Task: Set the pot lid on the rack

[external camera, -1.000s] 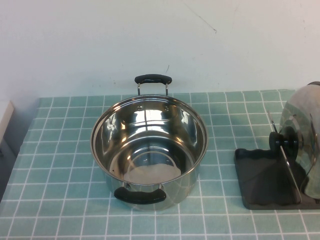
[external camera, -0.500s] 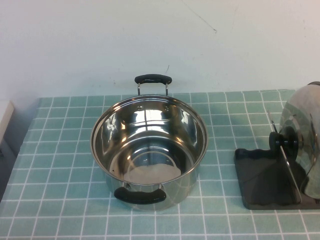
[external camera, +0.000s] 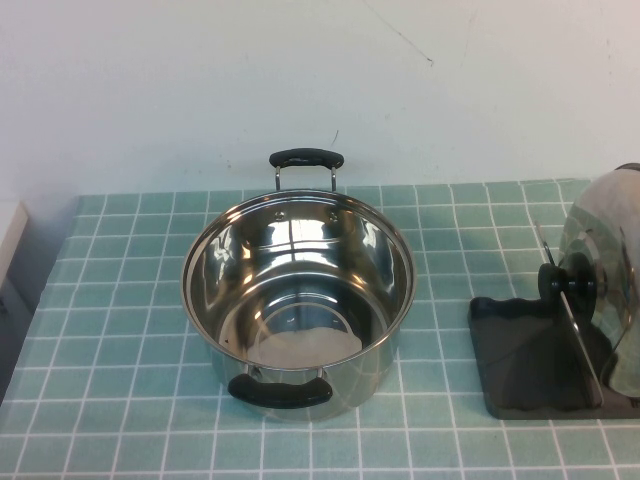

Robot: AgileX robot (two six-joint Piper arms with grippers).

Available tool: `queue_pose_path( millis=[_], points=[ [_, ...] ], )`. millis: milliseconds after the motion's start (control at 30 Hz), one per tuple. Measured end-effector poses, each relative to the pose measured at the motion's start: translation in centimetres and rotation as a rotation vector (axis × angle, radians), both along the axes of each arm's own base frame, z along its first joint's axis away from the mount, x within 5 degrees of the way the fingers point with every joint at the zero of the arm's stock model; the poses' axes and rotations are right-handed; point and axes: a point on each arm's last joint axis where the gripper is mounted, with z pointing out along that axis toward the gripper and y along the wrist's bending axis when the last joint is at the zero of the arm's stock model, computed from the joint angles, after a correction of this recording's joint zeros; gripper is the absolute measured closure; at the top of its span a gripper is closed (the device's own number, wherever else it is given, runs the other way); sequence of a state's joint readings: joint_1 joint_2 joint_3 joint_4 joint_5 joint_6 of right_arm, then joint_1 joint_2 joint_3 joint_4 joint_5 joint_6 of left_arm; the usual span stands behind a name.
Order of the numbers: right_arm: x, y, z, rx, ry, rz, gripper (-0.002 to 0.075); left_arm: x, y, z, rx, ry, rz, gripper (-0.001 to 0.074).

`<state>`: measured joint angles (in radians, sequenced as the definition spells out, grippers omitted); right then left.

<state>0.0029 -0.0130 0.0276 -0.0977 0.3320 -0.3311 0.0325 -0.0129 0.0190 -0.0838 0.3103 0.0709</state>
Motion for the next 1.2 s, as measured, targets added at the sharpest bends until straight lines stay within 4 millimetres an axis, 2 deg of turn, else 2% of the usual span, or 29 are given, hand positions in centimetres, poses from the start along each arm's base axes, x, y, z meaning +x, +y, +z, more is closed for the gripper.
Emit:
queue_pose_path(
  millis=[1200],
  points=[
    [0.00,0.00,0.00,0.000,0.000,0.000,0.0727,-0.01,0.00,0.01,-0.012,-0.002,0.003,0.0738]
  ],
)
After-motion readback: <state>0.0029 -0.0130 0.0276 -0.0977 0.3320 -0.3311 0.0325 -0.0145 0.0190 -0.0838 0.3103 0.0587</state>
